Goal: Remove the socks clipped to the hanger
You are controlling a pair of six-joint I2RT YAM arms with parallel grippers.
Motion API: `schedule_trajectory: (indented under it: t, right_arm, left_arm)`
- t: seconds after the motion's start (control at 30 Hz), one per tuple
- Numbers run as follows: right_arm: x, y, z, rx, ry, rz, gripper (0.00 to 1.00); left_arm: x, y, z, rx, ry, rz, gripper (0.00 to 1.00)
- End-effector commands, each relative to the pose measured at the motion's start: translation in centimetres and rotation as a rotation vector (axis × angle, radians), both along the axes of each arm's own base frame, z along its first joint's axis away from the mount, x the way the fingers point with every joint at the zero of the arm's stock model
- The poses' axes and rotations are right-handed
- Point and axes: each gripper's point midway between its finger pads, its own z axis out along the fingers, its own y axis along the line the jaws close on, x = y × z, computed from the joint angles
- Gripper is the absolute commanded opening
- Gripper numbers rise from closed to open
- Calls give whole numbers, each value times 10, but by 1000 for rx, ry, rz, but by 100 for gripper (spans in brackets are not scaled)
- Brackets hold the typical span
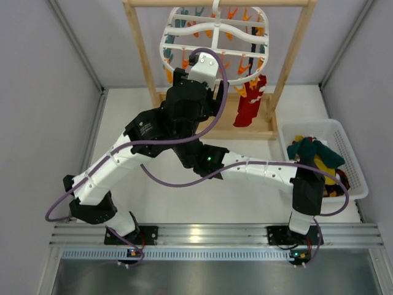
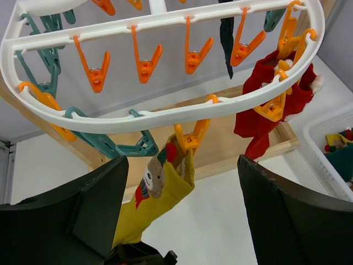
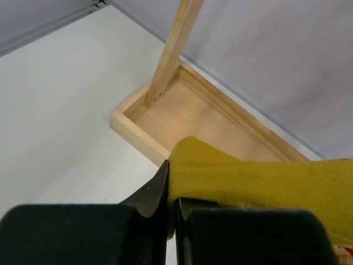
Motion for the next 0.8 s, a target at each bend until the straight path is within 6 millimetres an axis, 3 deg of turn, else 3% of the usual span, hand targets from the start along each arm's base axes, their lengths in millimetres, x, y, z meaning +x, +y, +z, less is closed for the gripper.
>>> schedule_trajectory:
  t: [0.0,0.27,0.57,0.77]
  right_arm:
    - [-15,0,32,100,-19,29,0]
    - [-22,2,33,71,-39,35,0]
    - [-28,0,40,63,-56,39,0]
    - [-34,1,42,58,-61,52,0]
  left_arm:
    - [4,-2,0,-10,-6,26,83]
    - [16,-19,-10,29,-3,48,77]
    - [25,-20,-19,59,-3,109,68]
    - [34,-17,-25,81,-3,161,73]
